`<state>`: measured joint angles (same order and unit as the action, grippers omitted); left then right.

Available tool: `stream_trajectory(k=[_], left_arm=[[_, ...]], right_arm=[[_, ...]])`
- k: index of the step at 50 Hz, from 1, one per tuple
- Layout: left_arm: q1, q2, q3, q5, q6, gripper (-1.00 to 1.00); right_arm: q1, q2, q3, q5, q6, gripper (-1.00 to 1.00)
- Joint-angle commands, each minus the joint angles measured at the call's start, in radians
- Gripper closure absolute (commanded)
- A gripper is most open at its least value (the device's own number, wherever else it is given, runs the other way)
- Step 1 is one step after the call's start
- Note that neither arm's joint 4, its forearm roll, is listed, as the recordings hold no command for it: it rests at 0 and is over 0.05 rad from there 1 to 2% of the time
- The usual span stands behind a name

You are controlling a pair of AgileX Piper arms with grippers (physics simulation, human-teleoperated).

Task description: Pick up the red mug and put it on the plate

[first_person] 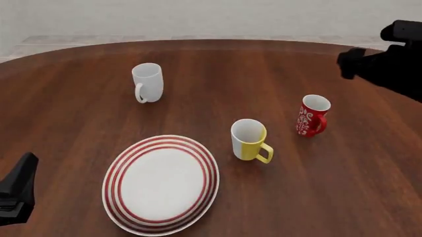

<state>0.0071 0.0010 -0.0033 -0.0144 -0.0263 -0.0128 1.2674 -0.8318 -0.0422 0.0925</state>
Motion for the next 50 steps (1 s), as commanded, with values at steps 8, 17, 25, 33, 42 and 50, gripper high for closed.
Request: stream_trajectory(k=[8, 17, 25, 33, 42, 50], left_arm=[[0.003, 0.000, 0.000, -0.002, -0.005, -1.00], [0.005, 0.000, -0.004, 0.000, -0.008, -1.00], [0.005, 0.000, -0.003, -0.004, -0.009, -1.00], [0.005, 0.000, -0.002, -0.005, -0.009, -1.00], [0.005, 0.000, -0.001, -0.007, -0.008, -1.00], [0.005, 0.000, -0.007, -0.003, -0.008, -1.00]], right_arm=[[0.008, 0.157, -0.029, -0.039, -0.003, -1.00], [0.031, 0.191, 0.002, -0.062, 0.003, -1.00], [0.045, 0.211, 0.031, -0.077, 0.008, -1.00], [0.042, 0.237, 0.055, -0.100, 0.013, -1.00], [0.031, 0.255, 0.088, -0.131, 0.023, -1.00], [0.029, 0.279, 0.112, -0.159, 0.024, -1.00]])
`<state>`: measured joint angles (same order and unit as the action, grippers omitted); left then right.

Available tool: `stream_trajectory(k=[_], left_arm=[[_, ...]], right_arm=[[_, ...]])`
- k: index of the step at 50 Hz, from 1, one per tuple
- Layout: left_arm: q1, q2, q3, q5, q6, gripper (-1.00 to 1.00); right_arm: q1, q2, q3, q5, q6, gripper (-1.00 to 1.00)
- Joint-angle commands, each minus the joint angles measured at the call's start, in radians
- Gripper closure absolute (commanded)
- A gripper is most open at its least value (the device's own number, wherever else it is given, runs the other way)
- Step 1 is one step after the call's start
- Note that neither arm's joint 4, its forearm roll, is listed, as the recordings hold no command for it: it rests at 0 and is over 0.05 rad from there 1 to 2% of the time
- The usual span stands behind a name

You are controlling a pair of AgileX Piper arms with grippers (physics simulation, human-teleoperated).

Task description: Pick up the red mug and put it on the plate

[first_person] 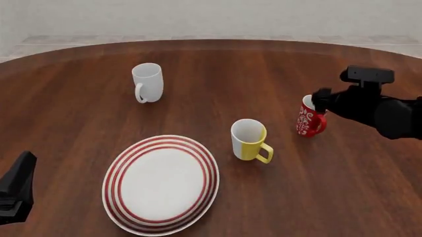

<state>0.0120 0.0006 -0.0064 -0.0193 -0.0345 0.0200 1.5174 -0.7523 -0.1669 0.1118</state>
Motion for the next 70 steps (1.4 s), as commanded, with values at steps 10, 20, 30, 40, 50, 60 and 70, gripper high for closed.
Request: stream_trajectory(k=[10, 20, 30, 40, 50, 60, 70], left_arm=[[-0.002, 0.000, -0.009, 0.006, 0.001, -1.00], [0.001, 0.000, -0.007, 0.003, -0.002, -1.00], [0.002, 0.000, -0.006, 0.001, -0.005, -1.00], [0.003, 0.000, -0.008, 0.003, -0.005, -1.00], [0.003, 0.000, -0.009, 0.004, -0.007, -1.00], [0.003, 0.000, -0.007, 0.001, -0.008, -1.00], [0.005, 0.000, -0.008, 0.002, -0.009, -1.00]], right_arm=[[0.002, 0.058, 0.041, -0.052, 0.009, -1.00], [0.005, 0.091, 0.044, -0.072, 0.020, -1.00], [0.007, 0.123, 0.052, -0.096, 0.020, -1.00], [0.010, 0.146, 0.058, -0.113, 0.024, -1.00], [0.008, 0.181, 0.057, -0.134, 0.032, -1.00], [0.009, 0.215, 0.068, -0.161, 0.047, -1.00], [0.006, 0.225, 0.069, -0.167, 0.051, -1.00]])
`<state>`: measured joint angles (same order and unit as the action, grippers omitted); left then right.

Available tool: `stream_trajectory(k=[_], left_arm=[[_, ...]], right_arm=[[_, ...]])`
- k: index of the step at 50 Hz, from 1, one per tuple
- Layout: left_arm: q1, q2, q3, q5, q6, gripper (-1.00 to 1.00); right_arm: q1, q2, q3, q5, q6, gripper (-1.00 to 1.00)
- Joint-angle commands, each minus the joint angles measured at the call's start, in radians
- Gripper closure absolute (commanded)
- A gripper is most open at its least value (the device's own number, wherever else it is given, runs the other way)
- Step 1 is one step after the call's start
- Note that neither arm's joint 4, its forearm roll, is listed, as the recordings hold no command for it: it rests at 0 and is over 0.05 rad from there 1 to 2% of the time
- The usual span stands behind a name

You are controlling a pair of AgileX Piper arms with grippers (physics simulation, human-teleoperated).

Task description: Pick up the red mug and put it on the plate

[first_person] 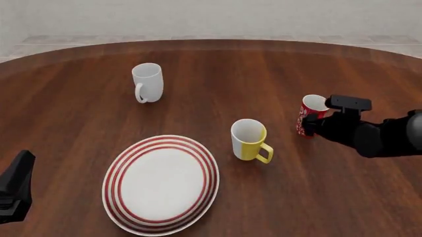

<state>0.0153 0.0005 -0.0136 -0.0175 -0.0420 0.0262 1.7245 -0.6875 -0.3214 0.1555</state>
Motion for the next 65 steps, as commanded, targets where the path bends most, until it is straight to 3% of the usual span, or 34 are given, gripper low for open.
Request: stream_trajectory(k=[1, 5, 6, 28, 46, 65], left_arm=[[0.002, 0.000, 0.002, -0.002, -0.001, -1.00], [0.002, 0.000, -0.001, 0.000, -0.002, -1.00], [0.002, 0.000, -0.001, 0.000, -0.002, -1.00], [0.000, 0.000, 0.004, -0.005, -0.002, -1.00], [-0.005, 0.000, -0.004, 0.002, 0.004, -1.00], [-0.001, 0.000, 0.004, -0.006, -0.001, -1.00]], right_arm=[[0.003, 0.016, 0.005, -0.013, 0.002, -1.00], [-0.008, 0.008, 0.007, -0.011, -0.003, -1.00], [-0.005, 0.002, 0.010, -0.012, -0.001, 1.00], [0.017, -0.064, 0.013, 0.019, -0.065, 1.00], [0.086, -0.318, -0.036, 0.201, -0.217, 1.00], [0.222, -0.435, -0.101, 0.317, -0.241, 1.00]])
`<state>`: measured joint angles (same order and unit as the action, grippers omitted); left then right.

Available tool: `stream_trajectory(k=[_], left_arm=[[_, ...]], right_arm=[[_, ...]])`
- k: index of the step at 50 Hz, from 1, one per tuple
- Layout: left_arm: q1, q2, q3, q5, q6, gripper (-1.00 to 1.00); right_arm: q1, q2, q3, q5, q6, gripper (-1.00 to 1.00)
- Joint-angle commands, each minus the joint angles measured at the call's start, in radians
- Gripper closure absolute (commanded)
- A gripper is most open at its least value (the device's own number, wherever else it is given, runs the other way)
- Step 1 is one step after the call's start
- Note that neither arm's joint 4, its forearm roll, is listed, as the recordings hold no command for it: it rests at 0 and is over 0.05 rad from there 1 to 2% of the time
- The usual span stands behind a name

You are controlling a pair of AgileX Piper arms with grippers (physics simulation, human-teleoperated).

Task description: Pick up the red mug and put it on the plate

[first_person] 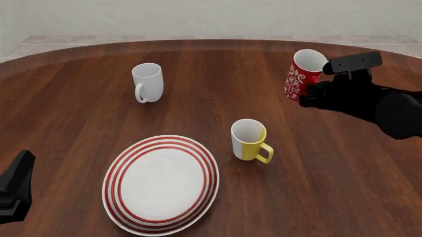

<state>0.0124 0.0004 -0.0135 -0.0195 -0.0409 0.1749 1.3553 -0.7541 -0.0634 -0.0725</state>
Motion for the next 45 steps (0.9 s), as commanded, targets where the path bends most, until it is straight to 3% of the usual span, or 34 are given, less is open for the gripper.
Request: stream_trajectory(k=[1, 15, 36, 45], left_arm=[[0.002, 0.000, 0.007, -0.008, -0.002, -1.00], [0.003, 0.000, 0.005, -0.007, -0.003, -1.00], [0.003, 0.000, -0.003, -0.001, -0.002, -1.00], [0.004, 0.000, -0.004, 0.000, -0.003, -1.00]], right_arm=[[0.075, -0.069, -0.037, 0.064, -0.012, 1.00], [0.151, -0.106, -0.058, 0.099, -0.022, 1.00], [0.343, -0.112, -0.089, 0.119, 0.036, 1.00], [0.407, -0.097, -0.102, 0.120, 0.035, 1.00]])
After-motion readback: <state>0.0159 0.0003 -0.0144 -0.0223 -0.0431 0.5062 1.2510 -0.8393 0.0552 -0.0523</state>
